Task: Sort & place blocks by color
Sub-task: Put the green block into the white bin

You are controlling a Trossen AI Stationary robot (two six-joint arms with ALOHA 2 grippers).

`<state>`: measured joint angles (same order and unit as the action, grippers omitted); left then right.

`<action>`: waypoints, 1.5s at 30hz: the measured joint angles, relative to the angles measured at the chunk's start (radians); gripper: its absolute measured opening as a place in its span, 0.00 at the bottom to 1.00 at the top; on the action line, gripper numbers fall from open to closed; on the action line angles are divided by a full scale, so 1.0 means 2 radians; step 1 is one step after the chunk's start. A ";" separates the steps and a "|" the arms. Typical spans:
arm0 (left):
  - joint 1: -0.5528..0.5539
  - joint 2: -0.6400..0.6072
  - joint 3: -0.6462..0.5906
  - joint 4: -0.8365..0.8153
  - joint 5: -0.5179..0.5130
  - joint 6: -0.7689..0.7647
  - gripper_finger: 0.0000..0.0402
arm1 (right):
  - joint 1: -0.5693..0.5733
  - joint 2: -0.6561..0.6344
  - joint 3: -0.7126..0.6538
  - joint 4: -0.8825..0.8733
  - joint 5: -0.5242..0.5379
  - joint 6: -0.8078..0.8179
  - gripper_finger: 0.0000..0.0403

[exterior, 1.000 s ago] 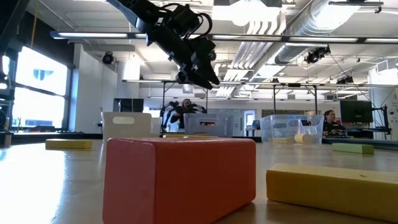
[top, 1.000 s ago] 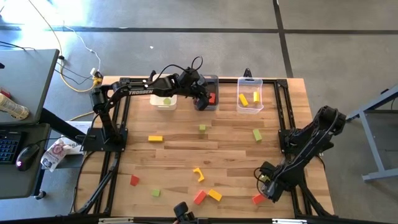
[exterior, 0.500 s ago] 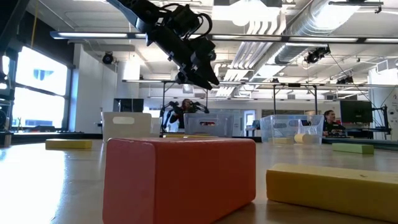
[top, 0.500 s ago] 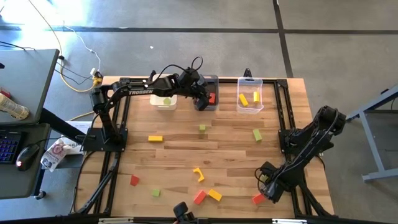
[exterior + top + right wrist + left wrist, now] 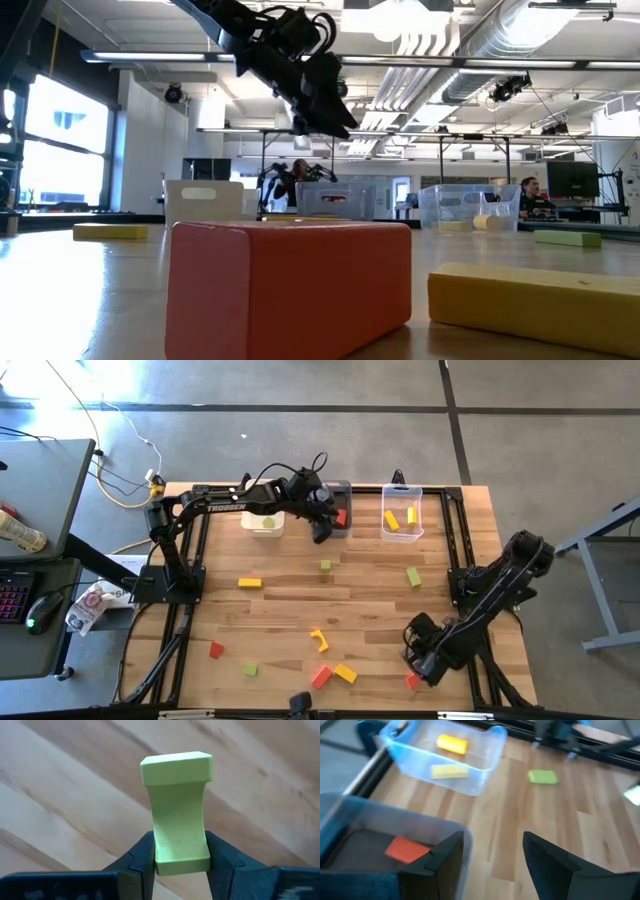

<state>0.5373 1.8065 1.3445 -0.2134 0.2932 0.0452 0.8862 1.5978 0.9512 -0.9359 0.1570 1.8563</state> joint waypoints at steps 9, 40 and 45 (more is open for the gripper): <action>-0.014 0.000 0.000 0.000 0.051 0.089 0.48 | -0.078 0.000 0.021 -0.009 0.061 -0.073 0.27; -0.102 0.000 0.000 -0.084 0.042 0.237 0.48 | -0.319 -0.001 0.164 -0.009 0.066 -0.629 0.27; -0.115 0.000 0.000 -0.079 0.043 0.241 0.48 | -0.335 -0.001 0.188 -0.009 0.066 -0.682 0.27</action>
<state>0.3073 1.8061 1.3441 -0.3709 0.3782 0.5278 0.2155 1.5951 1.3265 -0.9531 0.2893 0.4921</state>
